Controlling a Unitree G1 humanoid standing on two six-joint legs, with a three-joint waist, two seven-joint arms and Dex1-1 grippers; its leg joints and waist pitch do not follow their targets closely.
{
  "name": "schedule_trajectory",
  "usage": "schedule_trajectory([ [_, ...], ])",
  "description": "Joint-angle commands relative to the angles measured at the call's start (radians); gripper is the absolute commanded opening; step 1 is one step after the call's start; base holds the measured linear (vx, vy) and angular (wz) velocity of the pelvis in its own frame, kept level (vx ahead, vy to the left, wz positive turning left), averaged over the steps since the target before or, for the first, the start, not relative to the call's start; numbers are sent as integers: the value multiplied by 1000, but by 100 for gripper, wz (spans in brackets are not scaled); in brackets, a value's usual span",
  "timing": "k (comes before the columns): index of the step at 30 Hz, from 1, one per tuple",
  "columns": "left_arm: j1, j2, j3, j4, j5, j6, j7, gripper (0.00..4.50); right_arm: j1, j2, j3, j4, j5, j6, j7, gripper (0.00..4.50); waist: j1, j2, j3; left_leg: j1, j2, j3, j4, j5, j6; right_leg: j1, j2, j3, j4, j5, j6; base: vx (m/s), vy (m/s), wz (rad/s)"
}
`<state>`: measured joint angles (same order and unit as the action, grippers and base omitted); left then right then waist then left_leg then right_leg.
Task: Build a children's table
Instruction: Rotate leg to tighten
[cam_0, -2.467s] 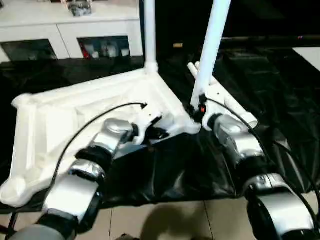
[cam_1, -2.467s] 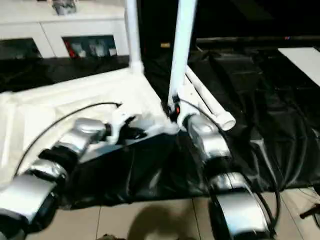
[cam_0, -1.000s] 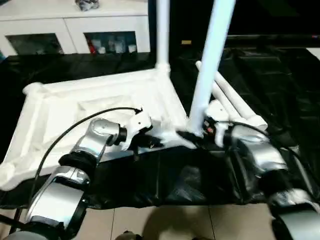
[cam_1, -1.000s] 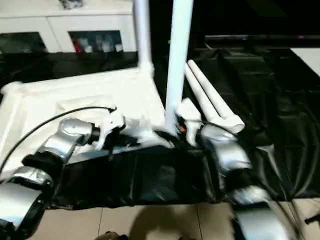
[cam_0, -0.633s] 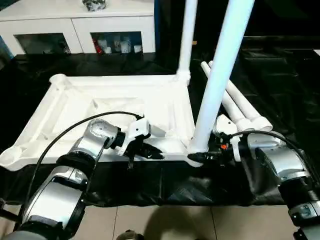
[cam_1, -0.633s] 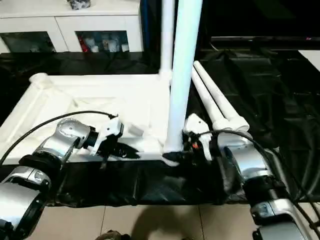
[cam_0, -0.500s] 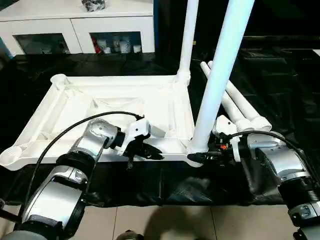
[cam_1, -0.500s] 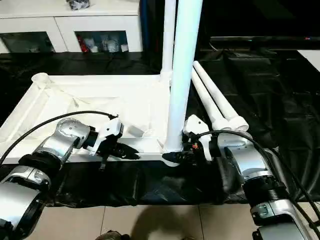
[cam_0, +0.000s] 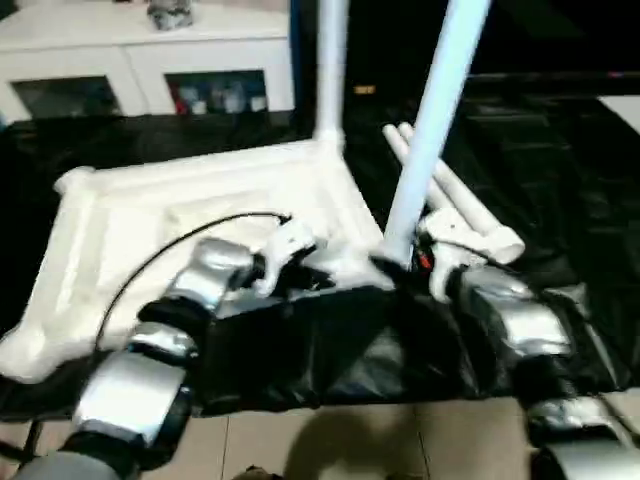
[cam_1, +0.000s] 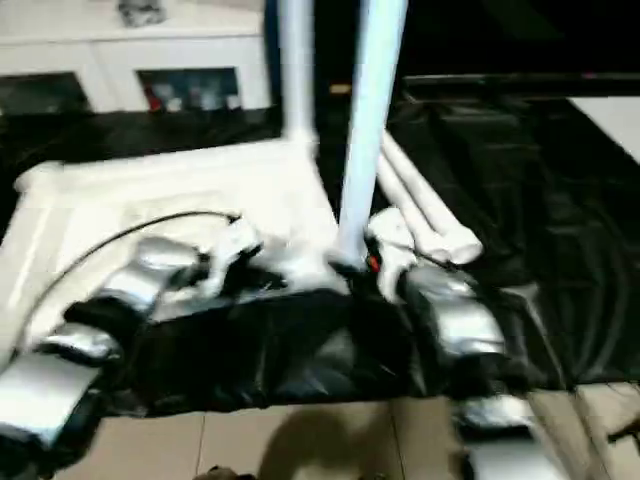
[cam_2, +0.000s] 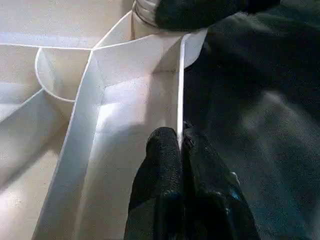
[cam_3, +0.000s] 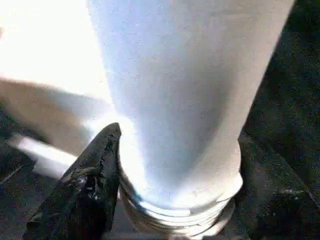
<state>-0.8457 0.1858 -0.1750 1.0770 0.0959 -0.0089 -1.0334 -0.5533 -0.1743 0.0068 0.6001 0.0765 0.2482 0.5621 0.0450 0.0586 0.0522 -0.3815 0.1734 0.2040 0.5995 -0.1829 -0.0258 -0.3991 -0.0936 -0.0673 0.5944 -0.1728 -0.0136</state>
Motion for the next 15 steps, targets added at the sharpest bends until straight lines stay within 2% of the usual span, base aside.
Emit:
schedule_trajectory([
  [1, -32, -86, 1, -26, -1, 25, 130, 0, -26, 129, 68, 113, -16, -42, -89, 275, -5, 0, -62, 26, 55, -37, -86, -333, -14, 32, -68, 42, -88, -339, -212, 0, 0, 0],
  [3, -32, -95, 1, -25, 2, 27, 149, 0, -35, 141, 68, 130, -25, -63, -107, 275, -14, -2, -62, 23, 53, -38, -86, -330, -14, 34, -67, 40, -86, -331, -215, 0, 0, 0],
  [4, -28, -109, -4, -24, 9, 21, 172, 0, -50, 166, 61, 158, -28, -103, -113, 275, -14, -2, -61, 26, 52, -35, -84, -335, -2, 33, -67, 40, -90, -342, -210, 0, 0, 0],
  [6, -21, -110, -13, -24, 16, 7, 168, 0, -54, 171, 58, 166, -28, -121, -106, 275, -14, -1, -63, 21, 52, -36, -84, -320, 14, 38, -67, 40, -89, -334, -208, 0, 0, 0],
  [7, -15, -111, -18, -27, 22, -1, 168, 0, -59, 177, 53, 177, -31, -136, -106, 310, -14, 0, -64, 20, 53, -36, -84, -311, 23, 38, -67, 41, -88, -316, -209, 0, 0, 0],
  [8, -7, -108, -22, -33, 23, -15, 152, 0, -60, 178, 47, 180, -26, -148, -90, 345, -11, -8, -66, 18, 54, -36, -84, -298, 32, 40, -67, 41, -84, -302, -214, 0, 0, 0],
  [12, 12, -88, -22, -50, 10, -65, 91, 0, -46, 153, 55, 158, -17, -171, -33, 367, -10, -5, -65, 17, 56, -35, -84, -292, 45, 39, -66, 40, -85, -292, -219, 0, 0, 0],
  [15, 32, -49, -28, -67, 6, -130, 5, 0, -22, 95, 72, 137, -18, -213, 64, 367, -9, -4, -70, 14, 57, -33, -81, -265, 56, 44, -66, 39, -76, -228, -231, 0, 0, 0],
])
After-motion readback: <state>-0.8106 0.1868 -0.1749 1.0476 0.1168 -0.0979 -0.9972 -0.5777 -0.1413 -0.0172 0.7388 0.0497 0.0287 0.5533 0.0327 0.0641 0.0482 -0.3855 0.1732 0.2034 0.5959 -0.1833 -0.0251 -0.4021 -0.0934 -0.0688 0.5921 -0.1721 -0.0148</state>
